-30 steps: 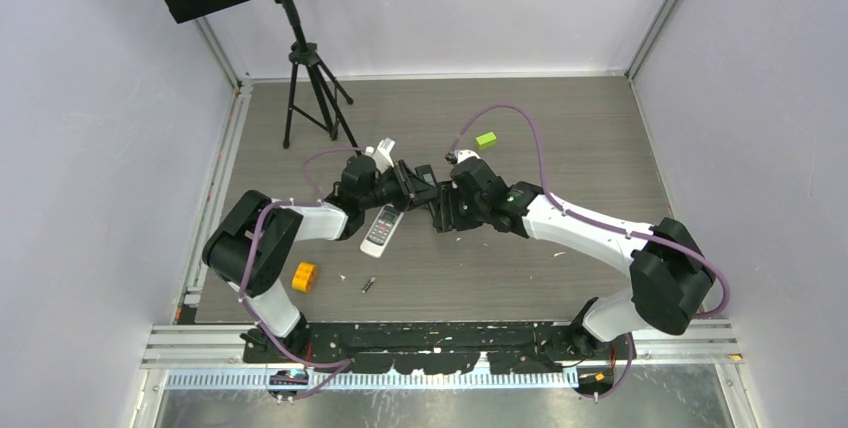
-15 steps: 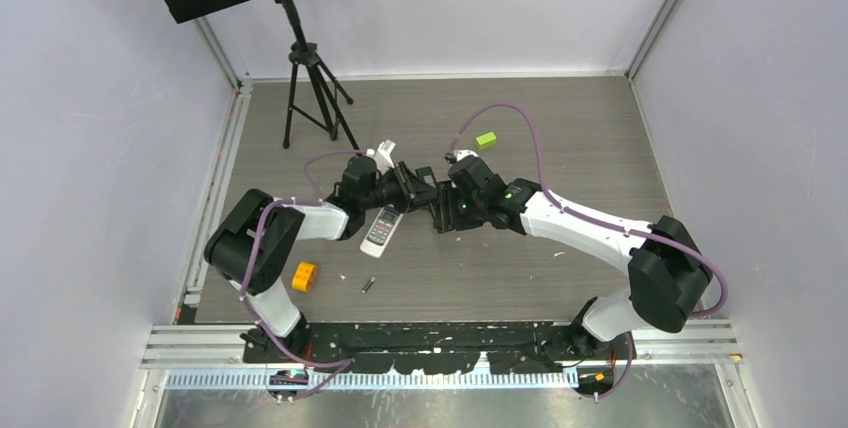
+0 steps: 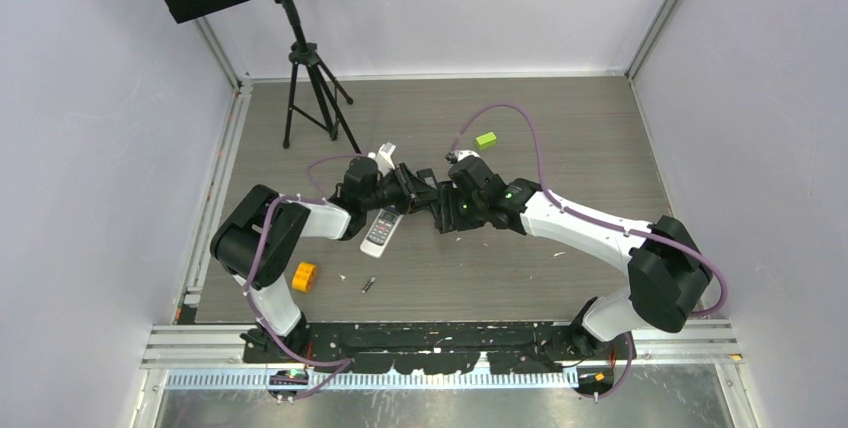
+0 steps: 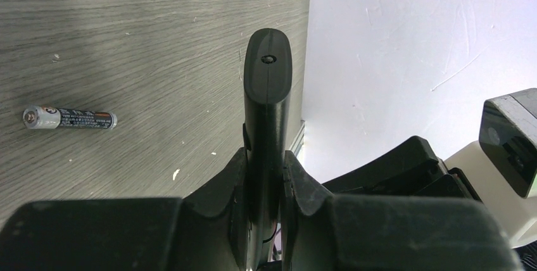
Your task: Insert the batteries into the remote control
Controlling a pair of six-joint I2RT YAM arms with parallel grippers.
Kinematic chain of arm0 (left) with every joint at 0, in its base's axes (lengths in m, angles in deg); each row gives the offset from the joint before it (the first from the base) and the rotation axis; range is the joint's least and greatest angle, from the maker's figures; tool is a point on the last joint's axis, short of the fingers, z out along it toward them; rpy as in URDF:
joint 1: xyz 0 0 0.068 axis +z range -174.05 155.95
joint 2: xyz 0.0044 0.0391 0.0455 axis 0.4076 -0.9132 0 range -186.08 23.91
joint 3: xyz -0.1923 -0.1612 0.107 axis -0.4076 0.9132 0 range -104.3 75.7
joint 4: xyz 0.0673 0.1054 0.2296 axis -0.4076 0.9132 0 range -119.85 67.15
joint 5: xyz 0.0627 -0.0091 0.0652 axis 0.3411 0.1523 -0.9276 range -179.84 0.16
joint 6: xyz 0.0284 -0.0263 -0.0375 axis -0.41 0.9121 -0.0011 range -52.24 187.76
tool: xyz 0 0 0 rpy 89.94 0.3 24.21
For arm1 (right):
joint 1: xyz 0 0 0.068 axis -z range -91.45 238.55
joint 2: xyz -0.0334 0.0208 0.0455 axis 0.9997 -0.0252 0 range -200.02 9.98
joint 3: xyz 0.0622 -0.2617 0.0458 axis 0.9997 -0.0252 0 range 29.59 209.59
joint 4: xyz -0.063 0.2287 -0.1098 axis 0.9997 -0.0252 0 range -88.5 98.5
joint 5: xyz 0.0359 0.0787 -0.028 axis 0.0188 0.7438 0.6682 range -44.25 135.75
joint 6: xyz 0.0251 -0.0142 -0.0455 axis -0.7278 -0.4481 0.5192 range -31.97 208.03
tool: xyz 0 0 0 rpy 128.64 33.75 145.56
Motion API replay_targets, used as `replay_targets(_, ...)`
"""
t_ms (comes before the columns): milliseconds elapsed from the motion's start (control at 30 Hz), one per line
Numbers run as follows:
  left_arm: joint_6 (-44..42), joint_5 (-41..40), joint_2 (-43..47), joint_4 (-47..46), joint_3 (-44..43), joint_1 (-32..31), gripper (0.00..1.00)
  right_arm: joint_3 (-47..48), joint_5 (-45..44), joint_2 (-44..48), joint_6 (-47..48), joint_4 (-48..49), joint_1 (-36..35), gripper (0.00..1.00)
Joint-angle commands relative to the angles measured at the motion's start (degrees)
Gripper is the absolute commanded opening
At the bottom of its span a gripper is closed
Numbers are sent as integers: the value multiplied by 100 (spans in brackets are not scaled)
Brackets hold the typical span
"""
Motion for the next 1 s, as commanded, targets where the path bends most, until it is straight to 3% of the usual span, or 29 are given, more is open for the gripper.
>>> replay_targets(0, 393, 525, 66, -642, -52, -120, 0, 19, -250, -69, -41, 454, 15, 48)
replay_targets(400, 370, 434, 34, -640, -1, -79, 0, -61, -200, 136, -71, 557, 16, 56)
replay_targets(600, 372, 408, 30, -673, 40, -50, 0, -115, -212, 297, -107, 562, 15, 71)
replay_targets(733, 390, 377, 72, -740, 60, -28, 0, -344, -141, 631, -268, 772, 16, 78)
replay_targets(967, 539, 281, 112, -974, 61, 11, 0, -1005, -358, 1510, -1042, 1313, 23, 81)
